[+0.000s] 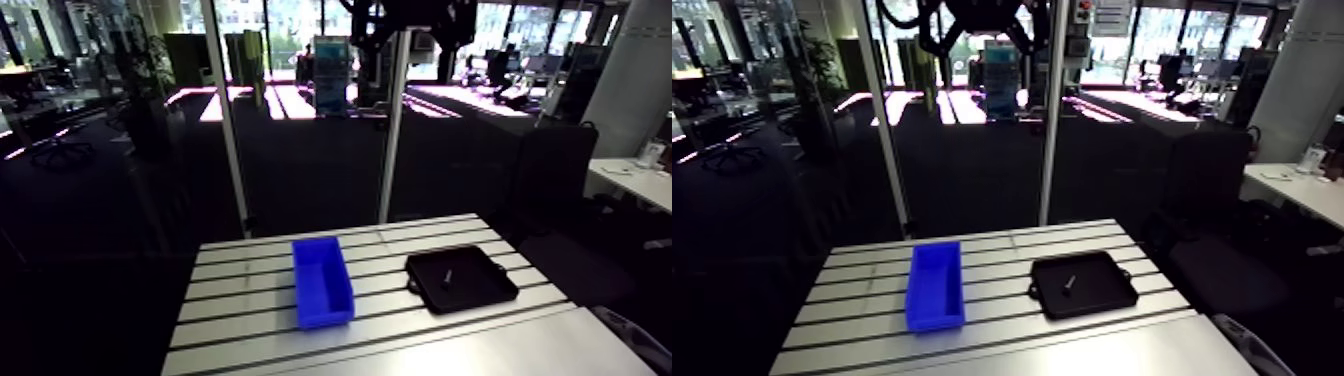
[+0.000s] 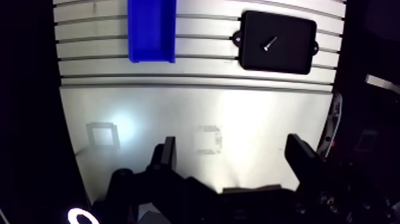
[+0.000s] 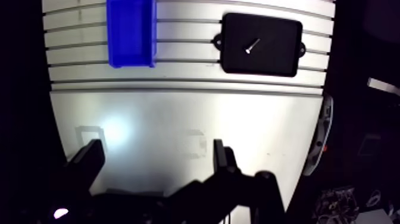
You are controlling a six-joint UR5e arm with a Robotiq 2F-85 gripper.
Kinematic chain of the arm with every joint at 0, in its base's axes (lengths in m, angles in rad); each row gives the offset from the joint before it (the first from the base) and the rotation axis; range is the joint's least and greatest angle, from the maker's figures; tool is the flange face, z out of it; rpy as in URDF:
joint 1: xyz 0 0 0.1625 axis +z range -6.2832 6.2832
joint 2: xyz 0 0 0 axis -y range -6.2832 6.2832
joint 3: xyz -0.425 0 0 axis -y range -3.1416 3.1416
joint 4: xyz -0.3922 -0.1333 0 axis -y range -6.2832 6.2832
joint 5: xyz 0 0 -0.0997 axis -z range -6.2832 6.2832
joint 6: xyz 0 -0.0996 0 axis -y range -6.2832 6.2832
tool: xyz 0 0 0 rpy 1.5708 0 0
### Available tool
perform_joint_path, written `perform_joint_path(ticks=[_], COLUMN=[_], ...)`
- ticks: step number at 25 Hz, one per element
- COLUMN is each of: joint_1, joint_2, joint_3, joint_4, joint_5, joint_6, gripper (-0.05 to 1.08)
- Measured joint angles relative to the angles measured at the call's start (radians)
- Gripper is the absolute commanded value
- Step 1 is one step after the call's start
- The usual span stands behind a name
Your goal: Pick up the M10 bolt from the tray and put it into the blue bin.
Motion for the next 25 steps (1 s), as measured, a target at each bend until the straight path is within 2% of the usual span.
perform_joint_path(ticks=[15,22,25], joint_1=[0.006,0.000,-0.035], joint_2=[0.039,0.039,0.036], joint_3=[-0.041,-0.020,0.008], joint_4=[-0.039,-0.071,-0.110], joint_5=[0.010,0.007,0.005], joint_6=[0.060,0.159,0.239], gripper=[0.01,0.01,0.01])
